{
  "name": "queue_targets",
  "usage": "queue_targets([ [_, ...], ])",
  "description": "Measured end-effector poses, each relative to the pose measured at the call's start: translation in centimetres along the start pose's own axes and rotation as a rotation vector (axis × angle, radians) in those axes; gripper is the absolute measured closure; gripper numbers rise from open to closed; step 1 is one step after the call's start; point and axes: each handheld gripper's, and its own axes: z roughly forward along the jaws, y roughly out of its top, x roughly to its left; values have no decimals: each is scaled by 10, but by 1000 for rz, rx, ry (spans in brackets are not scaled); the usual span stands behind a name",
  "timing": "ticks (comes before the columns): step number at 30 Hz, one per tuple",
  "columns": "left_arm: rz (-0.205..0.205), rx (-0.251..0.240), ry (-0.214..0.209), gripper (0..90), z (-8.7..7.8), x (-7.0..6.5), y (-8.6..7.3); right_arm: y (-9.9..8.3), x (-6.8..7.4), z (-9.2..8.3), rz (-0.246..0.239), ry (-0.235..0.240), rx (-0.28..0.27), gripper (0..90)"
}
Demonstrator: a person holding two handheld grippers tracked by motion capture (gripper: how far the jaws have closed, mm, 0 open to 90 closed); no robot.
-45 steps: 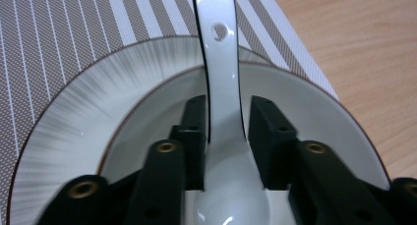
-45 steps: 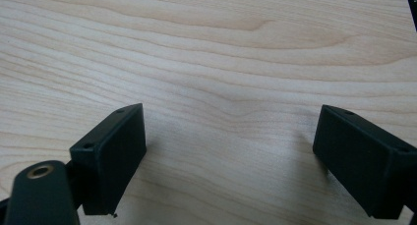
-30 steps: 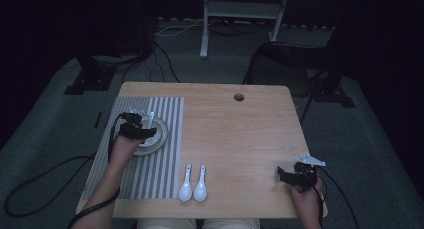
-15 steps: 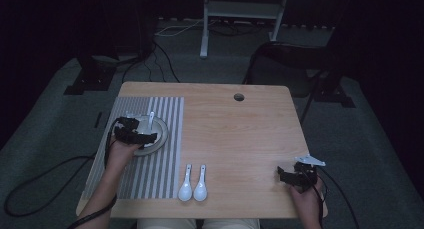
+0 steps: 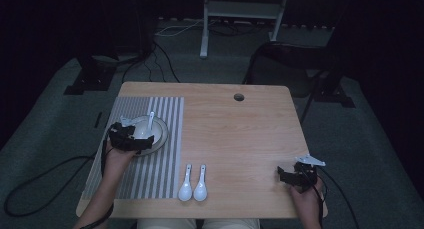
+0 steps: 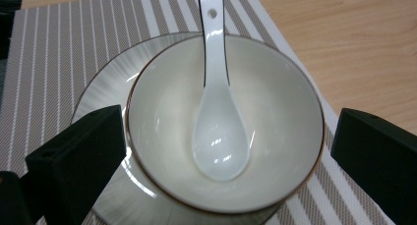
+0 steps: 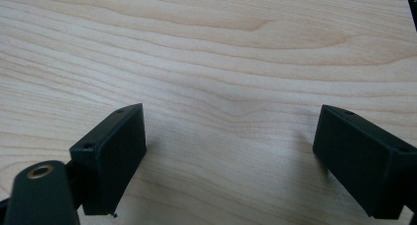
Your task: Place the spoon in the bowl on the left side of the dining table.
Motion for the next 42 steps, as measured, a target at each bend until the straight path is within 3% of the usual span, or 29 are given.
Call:
queue_targets([
  [5, 35, -9, 7, 2, -4, -2, -14, 0, 0, 0, 0, 0, 0, 120],
  [15, 32, -34, 8, 2, -12, -2, -37, 0, 0, 0, 0, 0, 0, 120],
  [24, 29, -48, -32, 2, -21, -7, -58, 0, 0, 0, 0, 0, 0, 120],
  [28, 28, -60, -27, 2, -26, -9, -68, 0, 0, 0, 0, 0, 0, 120],
  [32, 53, -48, -13, 2, -28, -14, -80, 0, 0, 0, 1, 0, 1, 120],
  [36, 33, -47, -15, 2, -29, -11, -90, 0, 0, 0, 1, 0, 0, 120],
  [42, 35, -48, -1, 2, -36, -9, -101, 0, 0, 0, 2, 0, 0, 120],
])
